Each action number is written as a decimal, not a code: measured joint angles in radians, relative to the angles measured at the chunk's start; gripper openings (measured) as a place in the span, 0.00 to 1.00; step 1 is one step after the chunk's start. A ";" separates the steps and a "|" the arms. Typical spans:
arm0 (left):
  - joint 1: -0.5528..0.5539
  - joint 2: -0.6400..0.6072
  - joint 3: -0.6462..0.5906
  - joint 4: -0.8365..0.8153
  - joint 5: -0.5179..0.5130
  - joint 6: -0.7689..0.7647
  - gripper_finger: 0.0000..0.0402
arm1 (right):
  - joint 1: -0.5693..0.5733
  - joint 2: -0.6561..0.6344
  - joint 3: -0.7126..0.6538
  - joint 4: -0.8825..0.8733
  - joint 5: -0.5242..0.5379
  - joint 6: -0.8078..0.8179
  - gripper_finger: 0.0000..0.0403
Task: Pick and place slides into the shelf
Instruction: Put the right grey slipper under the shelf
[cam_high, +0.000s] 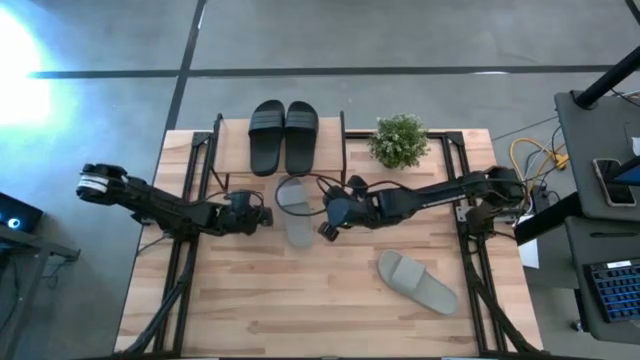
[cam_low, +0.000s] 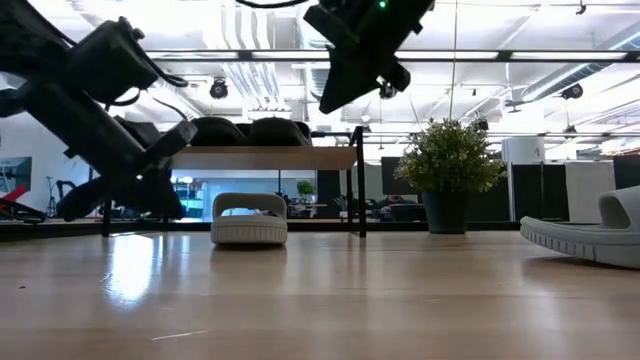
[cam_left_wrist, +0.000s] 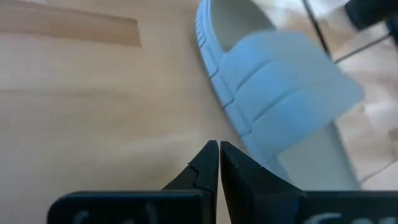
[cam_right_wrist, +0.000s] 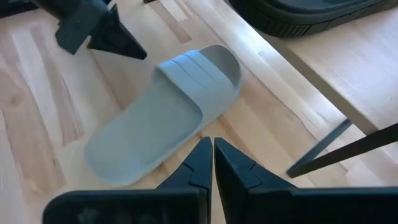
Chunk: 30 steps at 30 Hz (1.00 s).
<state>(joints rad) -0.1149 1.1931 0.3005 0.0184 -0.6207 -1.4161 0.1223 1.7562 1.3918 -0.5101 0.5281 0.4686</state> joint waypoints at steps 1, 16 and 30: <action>0.011 0.006 0.000 0.021 -0.002 0.002 0.00 | 0.000 -0.002 0.000 -0.002 0.000 0.000 0.02; 0.073 0.303 0.044 0.404 0.042 0.021 0.00 | 0.000 0.006 -0.010 -0.012 0.023 0.002 0.02; 0.081 0.290 0.149 0.358 0.039 0.232 0.00 | 0.000 -0.001 -0.013 -0.223 0.000 0.063 0.02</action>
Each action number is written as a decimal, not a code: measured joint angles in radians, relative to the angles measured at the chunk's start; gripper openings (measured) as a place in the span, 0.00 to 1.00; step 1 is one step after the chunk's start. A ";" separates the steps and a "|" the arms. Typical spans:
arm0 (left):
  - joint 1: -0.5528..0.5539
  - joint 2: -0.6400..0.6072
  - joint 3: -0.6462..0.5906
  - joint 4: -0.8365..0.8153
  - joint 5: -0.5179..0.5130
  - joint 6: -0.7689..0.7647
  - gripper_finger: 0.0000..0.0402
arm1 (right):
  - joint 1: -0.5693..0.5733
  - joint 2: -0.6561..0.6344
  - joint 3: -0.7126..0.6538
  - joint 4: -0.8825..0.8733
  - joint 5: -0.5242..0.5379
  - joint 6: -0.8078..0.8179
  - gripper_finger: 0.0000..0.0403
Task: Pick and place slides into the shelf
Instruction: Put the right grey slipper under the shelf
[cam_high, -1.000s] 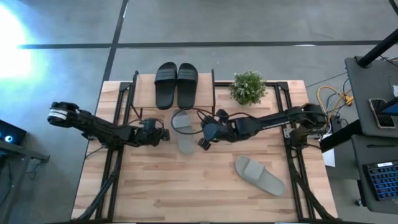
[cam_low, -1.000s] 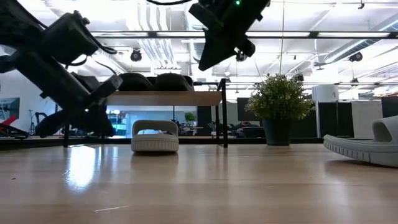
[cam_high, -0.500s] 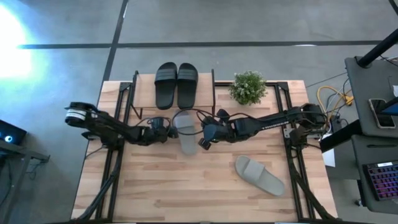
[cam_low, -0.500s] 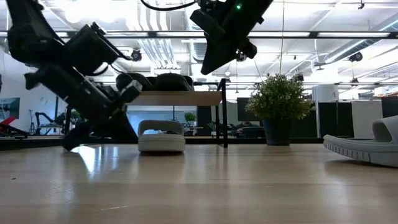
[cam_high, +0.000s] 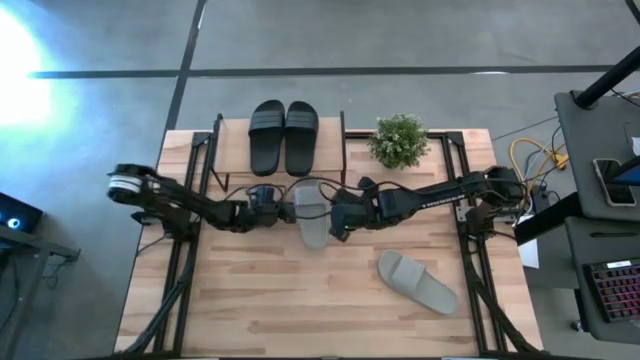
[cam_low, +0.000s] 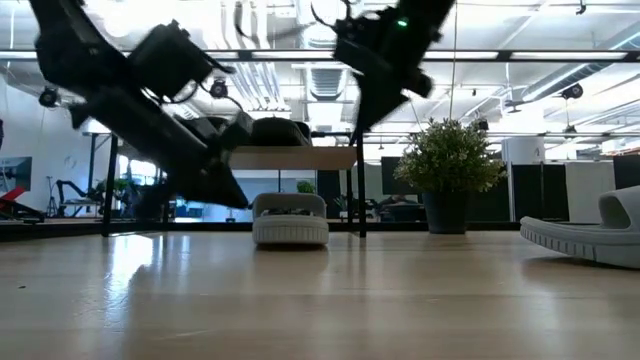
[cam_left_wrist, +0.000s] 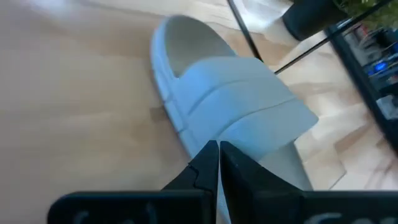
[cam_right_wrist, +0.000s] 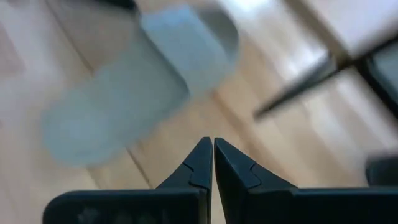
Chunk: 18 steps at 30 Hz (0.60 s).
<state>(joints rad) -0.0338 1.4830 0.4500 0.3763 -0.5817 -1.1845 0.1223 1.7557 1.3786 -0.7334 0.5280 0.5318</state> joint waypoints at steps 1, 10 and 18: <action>0.000 -0.041 0.000 -0.050 -0.001 0.014 0.00 | 0.000 -0.003 -0.002 -0.043 -0.016 0.033 0.02; -0.062 -0.447 0.000 -0.386 0.000 0.143 0.00 | 0.000 0.025 -0.175 0.178 -0.284 0.064 0.02; -0.147 -0.652 -0.009 -0.560 0.008 0.211 0.00 | -0.012 0.181 -0.160 0.379 -0.335 -0.116 0.02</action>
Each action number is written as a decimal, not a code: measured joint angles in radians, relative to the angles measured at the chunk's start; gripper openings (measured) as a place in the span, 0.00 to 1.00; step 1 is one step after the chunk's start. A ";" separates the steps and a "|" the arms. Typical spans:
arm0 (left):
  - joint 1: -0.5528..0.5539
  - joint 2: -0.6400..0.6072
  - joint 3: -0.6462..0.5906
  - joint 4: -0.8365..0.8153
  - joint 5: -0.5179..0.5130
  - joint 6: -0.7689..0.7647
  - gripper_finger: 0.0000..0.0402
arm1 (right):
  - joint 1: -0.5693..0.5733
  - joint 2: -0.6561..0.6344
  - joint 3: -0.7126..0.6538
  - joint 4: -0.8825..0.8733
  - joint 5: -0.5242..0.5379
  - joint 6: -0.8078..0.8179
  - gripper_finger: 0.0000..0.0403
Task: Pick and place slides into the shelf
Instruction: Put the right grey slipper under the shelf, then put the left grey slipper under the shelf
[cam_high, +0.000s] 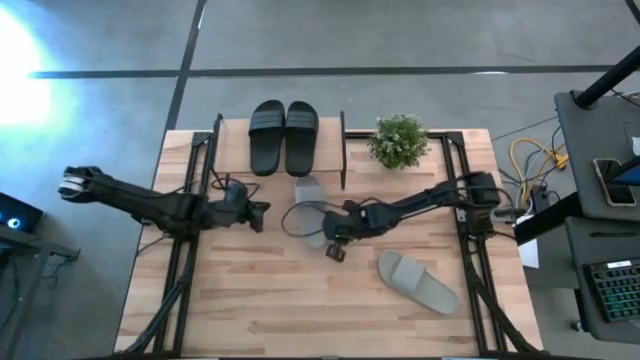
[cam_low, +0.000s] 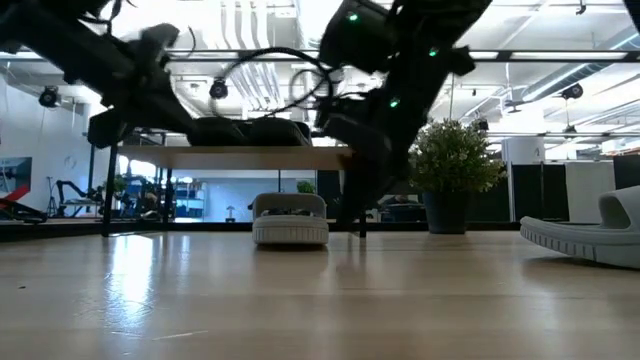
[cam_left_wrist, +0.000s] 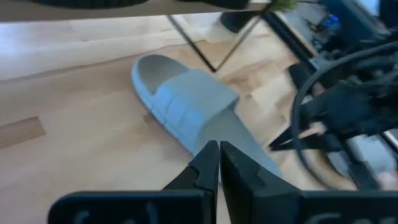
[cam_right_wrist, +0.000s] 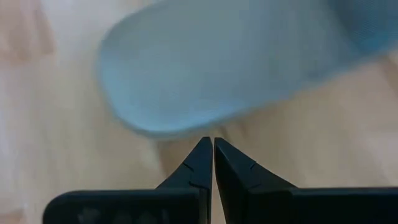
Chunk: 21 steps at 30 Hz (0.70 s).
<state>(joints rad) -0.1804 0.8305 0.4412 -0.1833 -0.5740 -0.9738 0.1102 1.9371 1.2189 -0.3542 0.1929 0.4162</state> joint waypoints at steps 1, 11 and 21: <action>-0.007 -0.015 -0.001 0.007 0.003 0.015 0.00 | 0.001 0.017 0.013 0.009 -0.010 -0.034 0.02; -0.019 -0.100 -0.006 0.007 0.006 0.034 0.00 | 0.000 0.139 0.184 -0.007 -0.020 -0.146 0.02; -0.021 -0.089 -0.006 0.008 0.018 0.065 0.00 | 0.013 0.054 0.165 -0.466 -0.012 0.103 0.02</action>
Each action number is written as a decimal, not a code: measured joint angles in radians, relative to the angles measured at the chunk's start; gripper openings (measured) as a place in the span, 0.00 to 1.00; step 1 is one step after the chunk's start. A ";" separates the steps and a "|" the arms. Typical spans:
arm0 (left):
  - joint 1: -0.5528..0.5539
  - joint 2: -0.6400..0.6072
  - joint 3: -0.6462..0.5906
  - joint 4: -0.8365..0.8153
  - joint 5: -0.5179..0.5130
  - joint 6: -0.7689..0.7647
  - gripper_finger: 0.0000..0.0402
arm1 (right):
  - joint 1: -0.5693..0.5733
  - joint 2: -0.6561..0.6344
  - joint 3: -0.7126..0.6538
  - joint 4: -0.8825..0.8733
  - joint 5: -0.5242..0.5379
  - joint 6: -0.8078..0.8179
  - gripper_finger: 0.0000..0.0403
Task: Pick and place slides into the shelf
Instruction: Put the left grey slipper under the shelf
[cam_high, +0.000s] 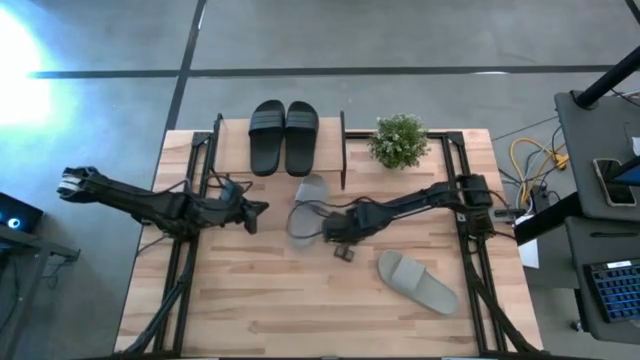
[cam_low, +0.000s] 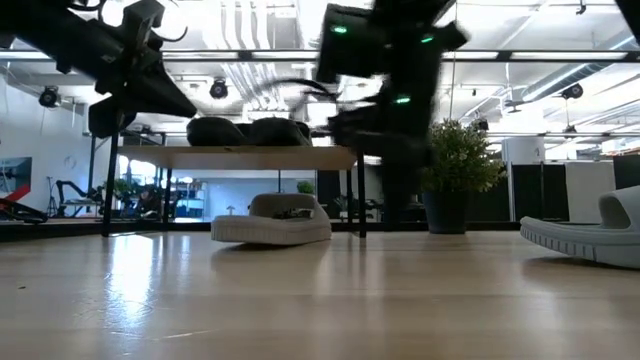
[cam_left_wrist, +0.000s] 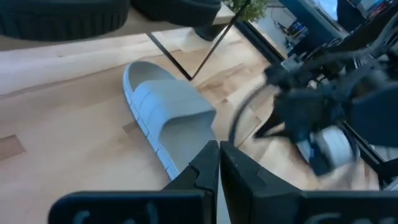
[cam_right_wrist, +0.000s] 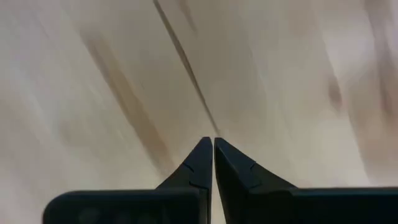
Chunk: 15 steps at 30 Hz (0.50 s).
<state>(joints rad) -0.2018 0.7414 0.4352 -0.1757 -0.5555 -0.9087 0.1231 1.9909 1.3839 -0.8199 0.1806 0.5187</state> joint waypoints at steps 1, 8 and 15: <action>0.000 0.009 0.001 0.007 0.001 -0.001 0.00 | 0.009 -0.028 -0.024 -0.040 -0.014 0.049 0.02; -0.002 0.063 0.000 0.051 0.121 0.015 0.00 | 0.150 -0.318 -0.244 -0.047 -0.222 0.574 0.02; -0.002 0.099 0.000 0.091 0.136 0.004 0.01 | 0.476 -0.631 -0.421 -0.032 0.012 1.357 0.12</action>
<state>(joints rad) -0.2039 0.8401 0.4354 -0.0844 -0.4200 -0.9044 0.5991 1.3598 0.9630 -0.8520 0.1921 1.8755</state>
